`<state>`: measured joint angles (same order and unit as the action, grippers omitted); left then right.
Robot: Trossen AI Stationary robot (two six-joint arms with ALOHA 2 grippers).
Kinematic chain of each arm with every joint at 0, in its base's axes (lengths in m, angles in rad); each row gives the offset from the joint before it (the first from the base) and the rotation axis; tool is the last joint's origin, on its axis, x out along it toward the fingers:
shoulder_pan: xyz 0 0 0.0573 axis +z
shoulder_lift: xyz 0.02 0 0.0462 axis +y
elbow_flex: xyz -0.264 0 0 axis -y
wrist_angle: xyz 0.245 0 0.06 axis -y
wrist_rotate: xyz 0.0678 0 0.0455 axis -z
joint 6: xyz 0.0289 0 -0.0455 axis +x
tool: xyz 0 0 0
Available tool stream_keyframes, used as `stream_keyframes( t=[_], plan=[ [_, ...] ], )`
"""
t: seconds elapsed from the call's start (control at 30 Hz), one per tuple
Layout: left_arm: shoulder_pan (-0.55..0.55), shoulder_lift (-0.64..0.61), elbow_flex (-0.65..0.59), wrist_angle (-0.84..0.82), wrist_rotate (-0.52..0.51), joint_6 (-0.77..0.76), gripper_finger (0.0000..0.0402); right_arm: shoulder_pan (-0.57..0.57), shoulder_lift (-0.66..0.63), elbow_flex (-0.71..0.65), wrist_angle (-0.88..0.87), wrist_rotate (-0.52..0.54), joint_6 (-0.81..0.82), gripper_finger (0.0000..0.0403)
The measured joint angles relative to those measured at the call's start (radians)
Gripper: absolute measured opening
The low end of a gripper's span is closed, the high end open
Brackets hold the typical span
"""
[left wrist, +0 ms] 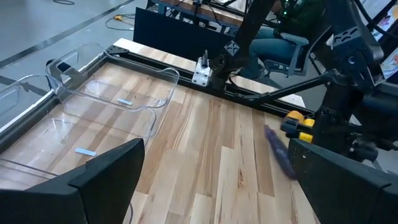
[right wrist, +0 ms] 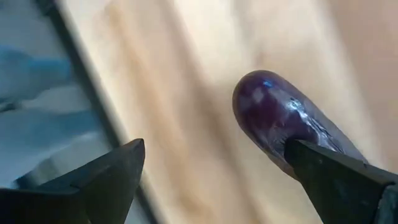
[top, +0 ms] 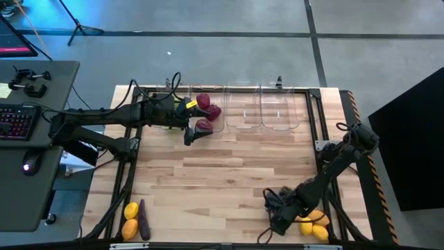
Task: Sort produce into baskets
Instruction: Put the eggplant into the right transparent bin
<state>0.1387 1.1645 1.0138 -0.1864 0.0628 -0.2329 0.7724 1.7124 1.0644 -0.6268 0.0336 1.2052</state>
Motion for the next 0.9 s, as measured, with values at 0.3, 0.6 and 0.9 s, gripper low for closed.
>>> stream_keyframes(
  t=[0.3, 0.6, 0.9],
  plan=[
    [0.0, 0.0, 0.0, 0.0, 0.003, -0.002, 0.0385, -0.108, 0.004, 0.124, -0.272, 0.179, -0.276, 0.0395],
    [0.0, 0.0, 0.0, 0.0, 0.003, -0.003, 0.0385, -0.207, 0.002, 0.22, -0.465, 0.235, -0.552, 0.0394],
    [0.0, 0.0, 0.0, 0.0, 0.002, -0.011, 0.0385, -0.398, -0.13, 0.092, -0.458, 0.313, -0.759, 0.0394]
  ],
)
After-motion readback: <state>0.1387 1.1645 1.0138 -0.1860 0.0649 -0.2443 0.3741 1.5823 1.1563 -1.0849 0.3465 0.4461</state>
